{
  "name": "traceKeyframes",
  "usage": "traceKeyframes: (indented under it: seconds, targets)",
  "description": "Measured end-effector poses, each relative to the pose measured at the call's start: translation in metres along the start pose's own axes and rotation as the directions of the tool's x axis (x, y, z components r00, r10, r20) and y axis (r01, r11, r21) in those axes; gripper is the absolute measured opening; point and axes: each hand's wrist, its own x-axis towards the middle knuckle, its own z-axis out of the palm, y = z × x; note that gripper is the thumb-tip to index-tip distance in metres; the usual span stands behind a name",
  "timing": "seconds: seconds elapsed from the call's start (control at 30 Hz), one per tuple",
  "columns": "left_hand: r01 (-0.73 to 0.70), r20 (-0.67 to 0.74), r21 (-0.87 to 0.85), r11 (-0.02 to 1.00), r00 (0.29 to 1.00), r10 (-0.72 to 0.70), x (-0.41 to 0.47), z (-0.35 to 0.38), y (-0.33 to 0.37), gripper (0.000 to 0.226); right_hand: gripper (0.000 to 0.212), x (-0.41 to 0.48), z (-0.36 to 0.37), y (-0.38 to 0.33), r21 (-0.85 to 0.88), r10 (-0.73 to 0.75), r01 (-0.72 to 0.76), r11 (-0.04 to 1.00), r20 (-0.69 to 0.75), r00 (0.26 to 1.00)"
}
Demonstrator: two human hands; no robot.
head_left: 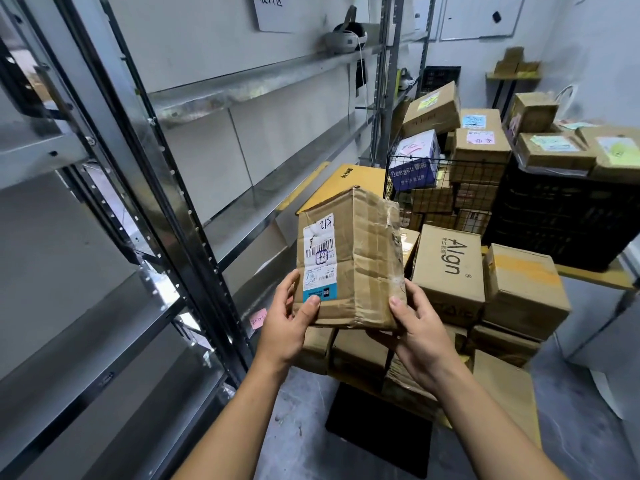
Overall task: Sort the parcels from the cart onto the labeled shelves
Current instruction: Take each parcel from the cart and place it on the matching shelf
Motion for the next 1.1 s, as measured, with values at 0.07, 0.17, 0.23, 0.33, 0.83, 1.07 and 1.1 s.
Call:
traceKeyframes:
  seconds: [0.07, 0.17, 0.23, 0.33, 0.83, 1.07, 1.1]
  targets:
    - [-0.003, -0.021, -0.049, 0.999, 1.0, 0.002, -0.004, -0.001, -0.002, 0.052, 0.039, 0.0, 0.001, -0.001, -0.091, -0.018, 0.02, 0.996, 0.024, 1.0]
    - [-0.036, -0.11, -0.01, 0.999, 0.993, 0.035, -0.009, -0.002, -0.004, 0.052, 0.037, 0.0, 0.005, -0.004, -0.348, -0.169, 0.146, 0.926, -0.035, 0.985]
    - [-0.062, -0.128, 0.051, 0.997, 0.989, 0.068, -0.013, 0.0, -0.002, 0.049, 0.037, 0.0, 0.005, -0.004, -0.526, -0.311, 0.24, 0.816, -0.05, 0.949]
    - [-0.101, -0.139, 0.088, 0.991, 0.984, 0.112, -0.019, 0.004, 0.0, 0.046, 0.031, -0.004, 0.006, -0.004, -0.621, -0.436, 0.356, 0.699, 0.026, 0.9]
    - [-0.124, -0.295, 0.372, 0.92, 0.924, 0.244, -0.048, -0.006, -0.003, 0.052, 0.064, -0.025, 0.019, 0.011, -0.576, -0.271, 0.399, 0.713, 0.299, 0.915]
    - [-0.092, -0.347, 0.493, 0.865, 0.891, 0.293, -0.066, -0.034, 0.007, 0.053, 0.066, -0.029, 0.049, 0.03, -0.51, -0.3, 0.432, 0.744, 0.323, 0.898]
    - [-0.082, -0.356, 0.506, 0.859, 0.887, 0.294, -0.07, -0.04, 0.008, 0.054, 0.065, -0.03, 0.055, 0.033, -0.496, -0.292, 0.432, 0.753, 0.336, 0.895]
